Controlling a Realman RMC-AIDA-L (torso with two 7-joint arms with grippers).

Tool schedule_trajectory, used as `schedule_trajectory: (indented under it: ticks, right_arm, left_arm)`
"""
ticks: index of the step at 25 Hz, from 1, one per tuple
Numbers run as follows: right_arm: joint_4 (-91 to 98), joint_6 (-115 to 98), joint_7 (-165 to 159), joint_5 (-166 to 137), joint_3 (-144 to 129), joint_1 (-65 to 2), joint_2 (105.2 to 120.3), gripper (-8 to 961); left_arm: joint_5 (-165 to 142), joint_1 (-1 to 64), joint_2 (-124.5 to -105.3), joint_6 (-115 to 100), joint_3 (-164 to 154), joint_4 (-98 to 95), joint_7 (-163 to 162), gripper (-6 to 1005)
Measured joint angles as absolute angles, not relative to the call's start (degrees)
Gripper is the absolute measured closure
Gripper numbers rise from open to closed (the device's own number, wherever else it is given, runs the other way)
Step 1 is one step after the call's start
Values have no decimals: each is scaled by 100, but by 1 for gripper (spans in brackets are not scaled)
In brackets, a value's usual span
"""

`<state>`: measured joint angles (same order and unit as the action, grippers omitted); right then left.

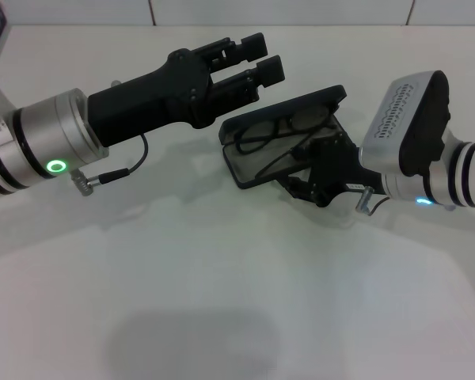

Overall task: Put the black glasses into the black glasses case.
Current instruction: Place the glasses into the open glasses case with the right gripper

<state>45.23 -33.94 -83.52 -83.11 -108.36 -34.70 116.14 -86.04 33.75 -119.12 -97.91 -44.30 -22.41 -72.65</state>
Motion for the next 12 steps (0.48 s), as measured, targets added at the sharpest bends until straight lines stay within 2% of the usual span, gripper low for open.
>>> schedule_trajectory:
  ticks: [12]
  right_arm:
    - [4603, -3113, -8349, -8301, -10836, -3525, 11618, 501]
  left_arm:
    - [-8604, 3375, -11923, -9791, -4430, -2239, -7242, 423]
